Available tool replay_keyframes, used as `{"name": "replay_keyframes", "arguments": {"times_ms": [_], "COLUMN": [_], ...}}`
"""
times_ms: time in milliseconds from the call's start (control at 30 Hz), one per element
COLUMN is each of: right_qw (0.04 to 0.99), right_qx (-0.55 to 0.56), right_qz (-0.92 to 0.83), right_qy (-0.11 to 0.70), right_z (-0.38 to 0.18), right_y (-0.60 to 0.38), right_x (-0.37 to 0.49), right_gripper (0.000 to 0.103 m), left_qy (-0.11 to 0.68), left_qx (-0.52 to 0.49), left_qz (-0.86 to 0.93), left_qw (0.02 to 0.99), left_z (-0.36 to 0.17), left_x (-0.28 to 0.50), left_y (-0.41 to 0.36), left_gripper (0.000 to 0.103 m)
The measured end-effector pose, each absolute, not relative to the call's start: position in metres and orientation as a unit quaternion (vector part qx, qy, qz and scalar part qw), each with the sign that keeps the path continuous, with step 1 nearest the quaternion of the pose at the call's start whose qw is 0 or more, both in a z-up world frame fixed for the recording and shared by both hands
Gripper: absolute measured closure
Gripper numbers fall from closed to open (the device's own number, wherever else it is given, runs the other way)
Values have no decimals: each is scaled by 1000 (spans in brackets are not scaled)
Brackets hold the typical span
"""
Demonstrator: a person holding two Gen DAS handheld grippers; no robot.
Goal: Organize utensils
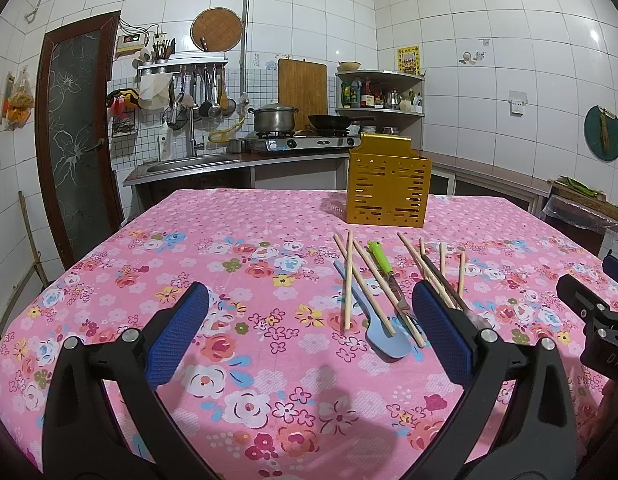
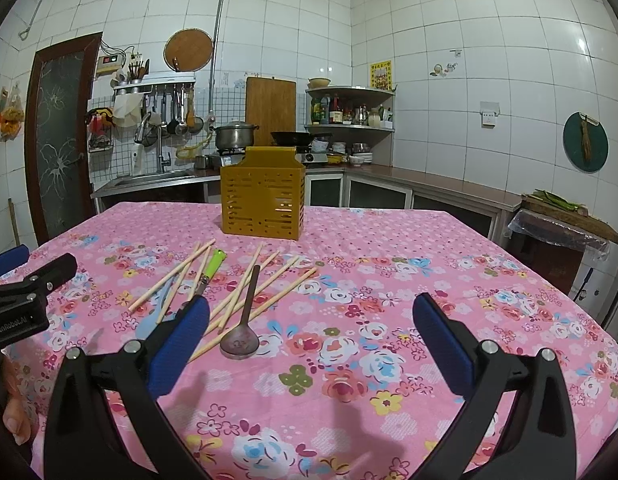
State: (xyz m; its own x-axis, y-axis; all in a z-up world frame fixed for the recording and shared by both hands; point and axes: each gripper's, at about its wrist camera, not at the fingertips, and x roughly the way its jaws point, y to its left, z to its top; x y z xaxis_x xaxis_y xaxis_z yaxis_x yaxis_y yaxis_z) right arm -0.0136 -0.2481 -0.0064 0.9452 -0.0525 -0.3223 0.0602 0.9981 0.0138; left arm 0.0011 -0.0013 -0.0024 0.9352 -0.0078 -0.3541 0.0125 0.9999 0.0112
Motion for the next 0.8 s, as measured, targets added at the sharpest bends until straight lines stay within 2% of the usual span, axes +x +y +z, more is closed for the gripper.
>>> {"name": "replay_keyframes", "arguments": {"times_ms": [800], "right_qw": [986], "right_qx": [11], "right_qz": [-33], "right_qy": [164], "right_z": [-7], "right_y": [-248], "right_x": [-12], "right_gripper": [4], "left_qy": [180], "left_qx": [6], "left_qz": [-5], "left_qw": [984], "left_z": [-2], "left_x": [1], "left_y": [0], "left_gripper": [5]}}
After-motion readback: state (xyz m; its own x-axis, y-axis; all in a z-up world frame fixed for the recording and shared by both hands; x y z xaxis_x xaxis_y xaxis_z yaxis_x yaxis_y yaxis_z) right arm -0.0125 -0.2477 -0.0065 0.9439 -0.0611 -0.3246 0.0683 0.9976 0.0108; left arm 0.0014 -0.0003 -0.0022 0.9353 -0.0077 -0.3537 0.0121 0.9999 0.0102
